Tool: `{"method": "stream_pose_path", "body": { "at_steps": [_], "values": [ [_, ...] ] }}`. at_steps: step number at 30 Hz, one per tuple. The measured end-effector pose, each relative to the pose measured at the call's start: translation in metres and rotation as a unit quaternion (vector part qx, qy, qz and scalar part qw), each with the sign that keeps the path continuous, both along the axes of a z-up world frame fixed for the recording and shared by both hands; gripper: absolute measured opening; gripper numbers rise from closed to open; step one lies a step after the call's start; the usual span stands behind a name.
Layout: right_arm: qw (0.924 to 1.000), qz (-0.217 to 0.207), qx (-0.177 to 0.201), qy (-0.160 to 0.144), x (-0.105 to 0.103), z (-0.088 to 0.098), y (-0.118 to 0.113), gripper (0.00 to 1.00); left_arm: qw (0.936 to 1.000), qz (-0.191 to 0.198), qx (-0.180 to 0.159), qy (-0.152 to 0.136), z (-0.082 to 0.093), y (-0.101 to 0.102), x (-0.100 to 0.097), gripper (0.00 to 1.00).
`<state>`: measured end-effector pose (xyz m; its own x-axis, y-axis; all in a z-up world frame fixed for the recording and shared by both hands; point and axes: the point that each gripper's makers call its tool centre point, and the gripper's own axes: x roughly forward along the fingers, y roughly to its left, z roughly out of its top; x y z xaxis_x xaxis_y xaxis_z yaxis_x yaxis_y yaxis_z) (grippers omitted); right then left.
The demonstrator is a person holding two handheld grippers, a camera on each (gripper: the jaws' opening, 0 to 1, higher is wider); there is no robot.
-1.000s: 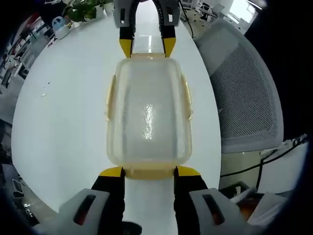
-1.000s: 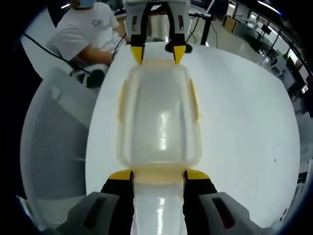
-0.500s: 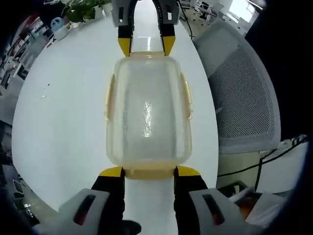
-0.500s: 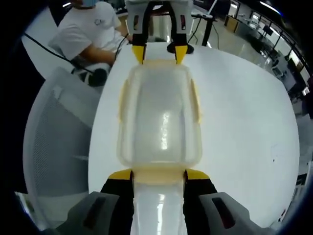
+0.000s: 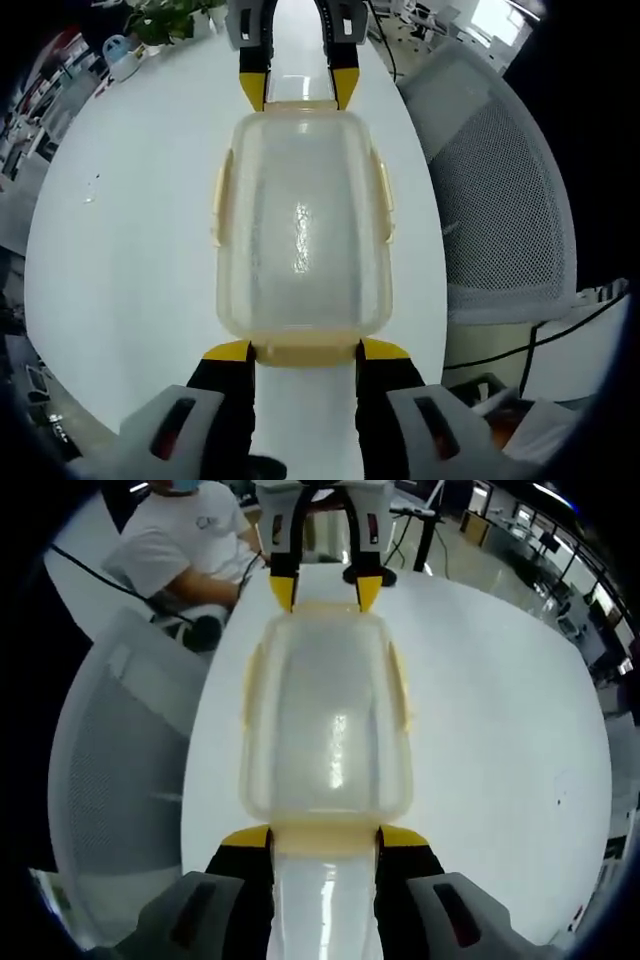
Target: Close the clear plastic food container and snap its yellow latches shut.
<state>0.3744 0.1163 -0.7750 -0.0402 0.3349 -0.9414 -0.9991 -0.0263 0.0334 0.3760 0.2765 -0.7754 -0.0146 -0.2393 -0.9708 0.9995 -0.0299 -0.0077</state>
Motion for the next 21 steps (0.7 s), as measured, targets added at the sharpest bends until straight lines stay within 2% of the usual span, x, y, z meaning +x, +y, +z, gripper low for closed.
{"method": "stream_pose_path", "body": {
  "at_steps": [21],
  "values": [
    [1.0,0.001,-0.007,-0.002,0.003,0.004,-0.034,0.37,1.0,0.0,-0.007,-0.002,0.006,-0.035,0.002,0.38]
  ]
}}
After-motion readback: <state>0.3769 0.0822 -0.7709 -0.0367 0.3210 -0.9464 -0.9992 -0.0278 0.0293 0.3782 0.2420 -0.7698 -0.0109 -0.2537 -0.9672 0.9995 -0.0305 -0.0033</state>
